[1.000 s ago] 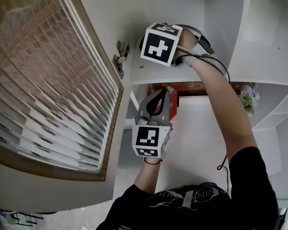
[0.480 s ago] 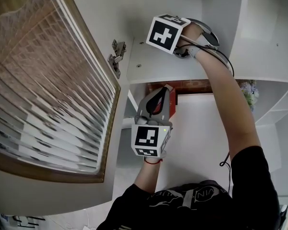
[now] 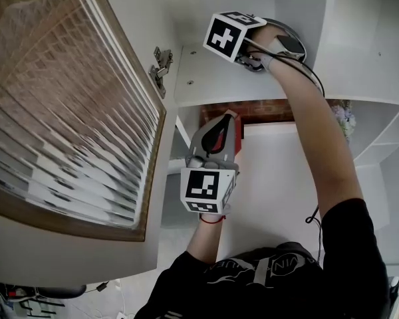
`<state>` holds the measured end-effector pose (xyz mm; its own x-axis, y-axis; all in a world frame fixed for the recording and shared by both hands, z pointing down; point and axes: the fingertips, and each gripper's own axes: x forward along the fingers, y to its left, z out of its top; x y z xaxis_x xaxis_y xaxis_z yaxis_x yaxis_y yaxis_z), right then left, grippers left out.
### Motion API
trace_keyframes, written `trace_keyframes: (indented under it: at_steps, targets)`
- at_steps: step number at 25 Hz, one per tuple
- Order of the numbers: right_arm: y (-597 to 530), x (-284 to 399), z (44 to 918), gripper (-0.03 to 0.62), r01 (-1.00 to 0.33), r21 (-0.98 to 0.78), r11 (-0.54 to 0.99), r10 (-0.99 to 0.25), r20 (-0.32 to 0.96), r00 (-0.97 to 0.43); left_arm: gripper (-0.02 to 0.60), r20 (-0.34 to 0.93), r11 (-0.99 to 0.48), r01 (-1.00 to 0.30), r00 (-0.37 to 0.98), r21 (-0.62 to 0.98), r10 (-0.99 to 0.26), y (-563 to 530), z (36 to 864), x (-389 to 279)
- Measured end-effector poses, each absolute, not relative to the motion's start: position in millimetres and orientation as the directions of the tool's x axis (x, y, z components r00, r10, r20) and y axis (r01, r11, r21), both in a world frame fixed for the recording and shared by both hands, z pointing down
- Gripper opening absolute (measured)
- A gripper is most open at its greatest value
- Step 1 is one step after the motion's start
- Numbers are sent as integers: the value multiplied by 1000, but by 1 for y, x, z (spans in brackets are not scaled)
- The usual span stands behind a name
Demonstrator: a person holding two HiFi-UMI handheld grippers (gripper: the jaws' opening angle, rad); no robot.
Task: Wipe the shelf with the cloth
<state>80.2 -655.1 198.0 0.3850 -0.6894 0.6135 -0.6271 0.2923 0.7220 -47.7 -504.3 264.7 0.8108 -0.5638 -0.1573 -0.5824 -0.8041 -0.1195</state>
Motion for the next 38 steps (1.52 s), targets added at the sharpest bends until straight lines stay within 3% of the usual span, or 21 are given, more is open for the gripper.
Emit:
trace_keyframes:
  at_steps: [9,17,20,25,38]
  targets:
    - [-627,92,197,74,-614,761,209,-604,594,531,11,-184,-813,-568,819,-128,-544,-488,256,-52]
    - [-593,77,197,72,-579,783,226,-614,576,539,11,-183,-817,-560,825,-134,-535,-476,256,-53]
    - [-586,66,197,72,-622,746,240,-656,596,463,11,-180,-818,-559,826,-136,-534,-474,257,-52]
    - [-589,26,199,72,-740,585,332,-712,670,210,11,-171,-817,-561,825,-134,-538,-474,258,-51]
    - [-573,-86,199,72,-690,478,544,-735,668,-117,11,-95,-817,-567,824,-105,-559,-470,289,-67]
